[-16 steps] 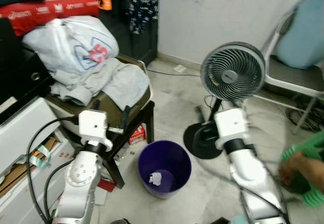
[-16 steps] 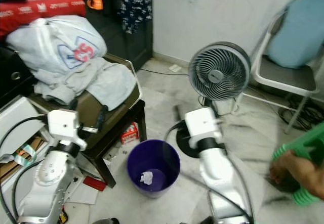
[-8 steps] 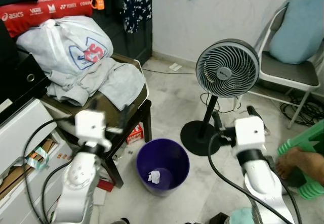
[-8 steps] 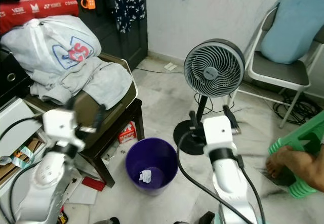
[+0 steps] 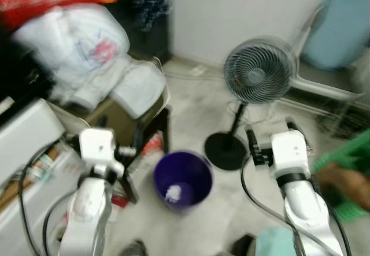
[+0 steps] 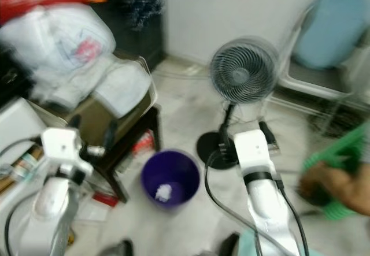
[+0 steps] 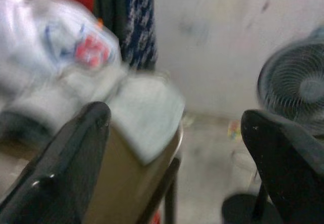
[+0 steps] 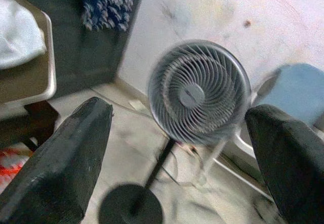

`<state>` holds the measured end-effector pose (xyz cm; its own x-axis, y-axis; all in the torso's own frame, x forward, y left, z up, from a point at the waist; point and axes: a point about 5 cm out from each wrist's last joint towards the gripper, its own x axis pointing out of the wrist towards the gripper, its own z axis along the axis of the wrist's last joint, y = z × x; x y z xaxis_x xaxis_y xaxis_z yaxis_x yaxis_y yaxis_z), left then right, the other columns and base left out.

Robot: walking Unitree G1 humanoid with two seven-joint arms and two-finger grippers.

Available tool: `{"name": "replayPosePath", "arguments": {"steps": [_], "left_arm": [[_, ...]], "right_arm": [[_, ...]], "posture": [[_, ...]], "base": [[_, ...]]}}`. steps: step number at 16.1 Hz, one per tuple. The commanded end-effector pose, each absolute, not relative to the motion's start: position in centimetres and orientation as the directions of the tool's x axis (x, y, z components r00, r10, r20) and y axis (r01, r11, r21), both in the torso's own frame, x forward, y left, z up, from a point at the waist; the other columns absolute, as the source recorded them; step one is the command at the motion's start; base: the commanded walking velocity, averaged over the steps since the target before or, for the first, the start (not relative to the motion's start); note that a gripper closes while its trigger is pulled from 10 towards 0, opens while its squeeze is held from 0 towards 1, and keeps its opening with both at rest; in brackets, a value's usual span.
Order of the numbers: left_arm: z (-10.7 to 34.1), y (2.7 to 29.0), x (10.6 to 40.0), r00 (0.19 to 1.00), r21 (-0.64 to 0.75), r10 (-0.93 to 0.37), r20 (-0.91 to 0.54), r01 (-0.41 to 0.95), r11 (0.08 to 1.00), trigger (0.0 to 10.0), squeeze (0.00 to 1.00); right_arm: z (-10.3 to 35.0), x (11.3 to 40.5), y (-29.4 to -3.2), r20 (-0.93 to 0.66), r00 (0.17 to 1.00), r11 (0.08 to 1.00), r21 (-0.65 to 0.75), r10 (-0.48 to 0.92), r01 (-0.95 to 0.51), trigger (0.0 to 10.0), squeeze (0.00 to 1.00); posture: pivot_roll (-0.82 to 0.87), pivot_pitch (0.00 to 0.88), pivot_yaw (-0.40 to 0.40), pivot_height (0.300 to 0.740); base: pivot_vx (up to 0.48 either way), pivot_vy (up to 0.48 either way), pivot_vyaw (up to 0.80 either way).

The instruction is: Clean up the room

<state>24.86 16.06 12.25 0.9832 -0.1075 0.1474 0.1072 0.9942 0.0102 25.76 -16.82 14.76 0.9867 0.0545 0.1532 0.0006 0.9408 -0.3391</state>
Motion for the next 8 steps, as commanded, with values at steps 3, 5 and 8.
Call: {"name": "replayPosePath", "arguments": {"steps": [3,5,8], "left_arm": [[12.79,15.47,25.07,0.975,0.033,-0.170,0.143,0.167,0.985,10.0,0.00],[12.73,15.21,25.18,0.972,0.029,-0.194,0.135,0.191,0.981,10.0,0.00],[12.77,14.87,25.11,0.969,0.023,-0.210,0.131,0.209,0.978,10.0,0.00]], "right_arm": [[14.30,25.74,-17.05,0.118,0.993,0.947,-0.322,0.024,0.015,10.0,0.00],[14.33,25.75,-16.99,0.115,0.993,0.946,-0.325,0.023,0.016,10.0,0.00],[14.23,25.66,-16.67,0.104,0.994,0.946,-0.325,0.044,-0.008,10.0,0.00]], "posture": [[-0.05,0.188,-0.008,0.740],[-0.06,0.195,-0.009,0.740],[-0.06,0.200,-0.015,0.740]], "base": [[0.000,0.000,0.45],[0.000,0.000,0.80],[0.000,0.000,0.80]]}}
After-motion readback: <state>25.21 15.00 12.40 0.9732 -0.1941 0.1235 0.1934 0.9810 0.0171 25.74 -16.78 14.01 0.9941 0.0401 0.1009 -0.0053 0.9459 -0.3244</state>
